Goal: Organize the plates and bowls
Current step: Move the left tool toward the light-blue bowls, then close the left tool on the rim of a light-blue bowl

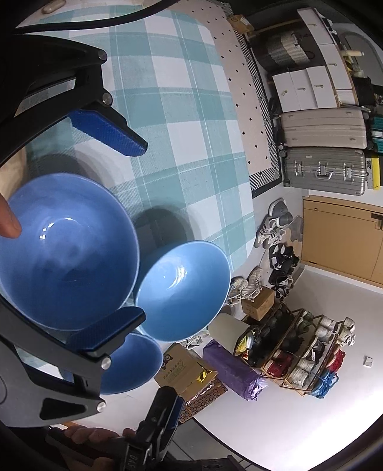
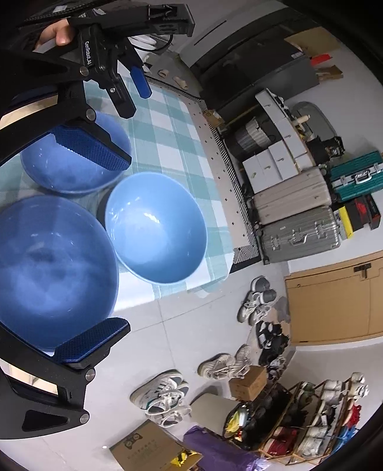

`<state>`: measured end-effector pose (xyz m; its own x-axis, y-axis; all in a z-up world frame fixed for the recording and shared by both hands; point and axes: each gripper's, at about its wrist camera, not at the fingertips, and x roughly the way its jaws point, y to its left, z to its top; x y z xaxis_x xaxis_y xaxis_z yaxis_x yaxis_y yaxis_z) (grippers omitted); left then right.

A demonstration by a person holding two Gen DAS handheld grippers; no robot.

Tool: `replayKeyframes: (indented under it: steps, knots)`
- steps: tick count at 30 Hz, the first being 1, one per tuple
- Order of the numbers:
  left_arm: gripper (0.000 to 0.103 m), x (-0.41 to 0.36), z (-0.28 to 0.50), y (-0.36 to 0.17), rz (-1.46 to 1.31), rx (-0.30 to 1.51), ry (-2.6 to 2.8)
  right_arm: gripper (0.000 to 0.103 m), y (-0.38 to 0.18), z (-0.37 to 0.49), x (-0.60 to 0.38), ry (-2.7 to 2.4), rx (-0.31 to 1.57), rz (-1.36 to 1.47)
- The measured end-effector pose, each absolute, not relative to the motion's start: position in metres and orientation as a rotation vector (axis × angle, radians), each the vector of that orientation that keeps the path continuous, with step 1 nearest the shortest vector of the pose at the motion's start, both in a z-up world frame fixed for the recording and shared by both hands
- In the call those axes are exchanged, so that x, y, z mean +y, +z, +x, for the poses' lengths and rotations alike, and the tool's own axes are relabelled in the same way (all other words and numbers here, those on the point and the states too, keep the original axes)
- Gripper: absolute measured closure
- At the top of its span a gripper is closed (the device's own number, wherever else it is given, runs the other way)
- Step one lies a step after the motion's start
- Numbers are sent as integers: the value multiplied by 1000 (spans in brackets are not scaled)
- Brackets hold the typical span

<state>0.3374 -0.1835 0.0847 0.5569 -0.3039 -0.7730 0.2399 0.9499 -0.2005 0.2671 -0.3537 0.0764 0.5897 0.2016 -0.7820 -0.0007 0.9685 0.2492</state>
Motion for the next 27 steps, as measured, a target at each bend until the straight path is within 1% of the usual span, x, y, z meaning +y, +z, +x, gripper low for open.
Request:
replayKeyframes:
  steps: [6, 9, 12, 14, 16, 17, 20, 21, 22, 23, 24, 25, 27]
  knots:
    - [2, -194, 366, 64, -55, 967, -314, 2, 57, 289, -358, 124, 967, 248]
    - [7, -199, 378, 55, -48, 980, -316, 6, 46, 300, -361, 124, 986, 266]
    - [17, -206, 387, 45, -37, 999, -320, 15, 35, 309, -362, 124, 1005, 275]
    - [24, -210, 393, 38, -37, 1013, -325, 17, 26, 315, -364, 124, 1021, 283]
    - [28, -214, 398, 33, -40, 1021, -331, 22, 19, 320, -363, 125, 1037, 285]
    - [32, -217, 401, 30, -41, 1025, -333, 24, 17, 322, -363, 127, 1041, 285]
    - [38, -226, 405, 26, -29, 1032, -347, 28, 9, 328, -364, 131, 1054, 283]
    - [40, -229, 406, 25, -18, 1035, -347, 32, 8, 330, -364, 131, 1058, 280]
    - [44, -233, 408, 23, -7, 1037, -348, 36, 4, 332, -365, 127, 1063, 277]
    - [47, -237, 410, 20, 2, 1041, -348, 38, 2, 334, -366, 122, 1066, 277]
    - [49, -240, 411, 19, 8, 1047, -348, 43, 1, 335, -367, 119, 1068, 276]
    - [54, -243, 412, 17, 12, 1050, -352, 48, -1, 336, -368, 115, 1064, 275]
    - [58, -249, 412, 14, 27, 1054, -358, 50, -4, 338, -370, 110, 1062, 281]
